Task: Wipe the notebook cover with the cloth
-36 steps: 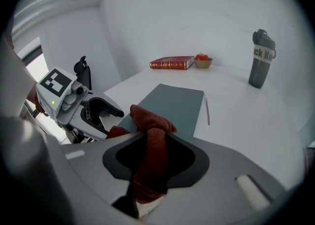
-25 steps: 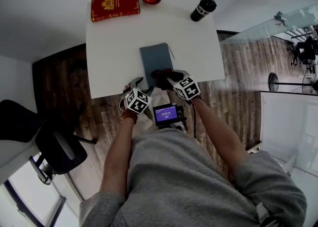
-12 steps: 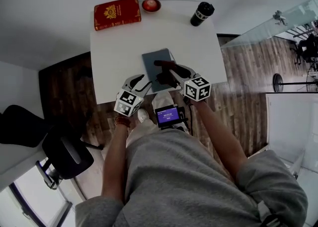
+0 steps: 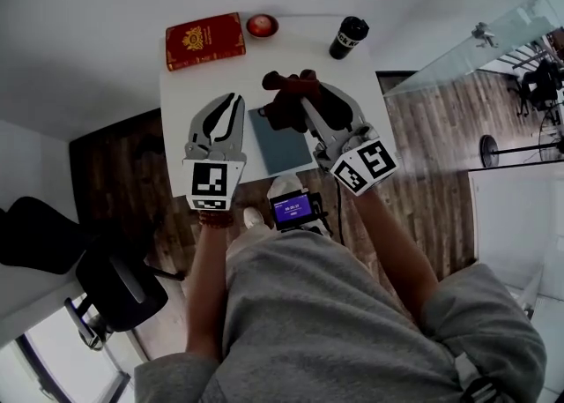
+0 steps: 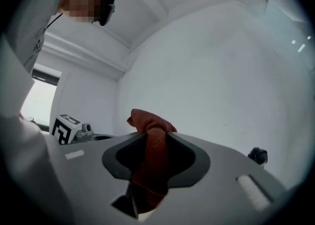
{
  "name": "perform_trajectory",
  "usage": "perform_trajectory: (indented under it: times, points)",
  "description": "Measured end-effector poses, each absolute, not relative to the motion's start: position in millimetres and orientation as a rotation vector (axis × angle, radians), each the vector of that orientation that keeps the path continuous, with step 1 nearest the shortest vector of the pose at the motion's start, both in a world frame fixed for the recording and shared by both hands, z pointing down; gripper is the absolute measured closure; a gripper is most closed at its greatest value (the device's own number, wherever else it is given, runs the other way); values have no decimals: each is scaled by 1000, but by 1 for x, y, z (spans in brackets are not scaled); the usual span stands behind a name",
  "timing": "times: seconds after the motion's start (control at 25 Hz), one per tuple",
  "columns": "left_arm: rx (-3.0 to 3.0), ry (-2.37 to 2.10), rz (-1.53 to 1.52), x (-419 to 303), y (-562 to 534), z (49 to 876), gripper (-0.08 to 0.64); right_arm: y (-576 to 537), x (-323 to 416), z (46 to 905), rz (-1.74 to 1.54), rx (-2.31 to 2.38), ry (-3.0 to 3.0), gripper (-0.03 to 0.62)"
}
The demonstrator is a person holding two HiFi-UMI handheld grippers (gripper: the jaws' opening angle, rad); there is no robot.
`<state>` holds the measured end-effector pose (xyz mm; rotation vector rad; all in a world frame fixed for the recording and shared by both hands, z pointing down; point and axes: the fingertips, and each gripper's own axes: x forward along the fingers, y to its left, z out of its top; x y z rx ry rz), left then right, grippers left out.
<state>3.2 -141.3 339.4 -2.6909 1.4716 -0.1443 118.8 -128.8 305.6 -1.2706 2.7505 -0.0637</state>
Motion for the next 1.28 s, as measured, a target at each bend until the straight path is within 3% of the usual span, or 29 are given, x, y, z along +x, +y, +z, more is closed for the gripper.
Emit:
perform_trajectory:
  times: [0.28, 0.84, 1.28]
  points:
    - [-2566, 1539, 70, 1, -115, 289, 555, -88, 99, 255, 343, -1320, 2735, 454]
    - [-2532, 1505, 76, -4, -113, 284, 555, -104, 112, 281, 146, -1430, 2761, 462]
    - [-2531, 1480, 68, -3, -108, 285, 555, -99, 101, 288, 168, -1389, 2829, 466]
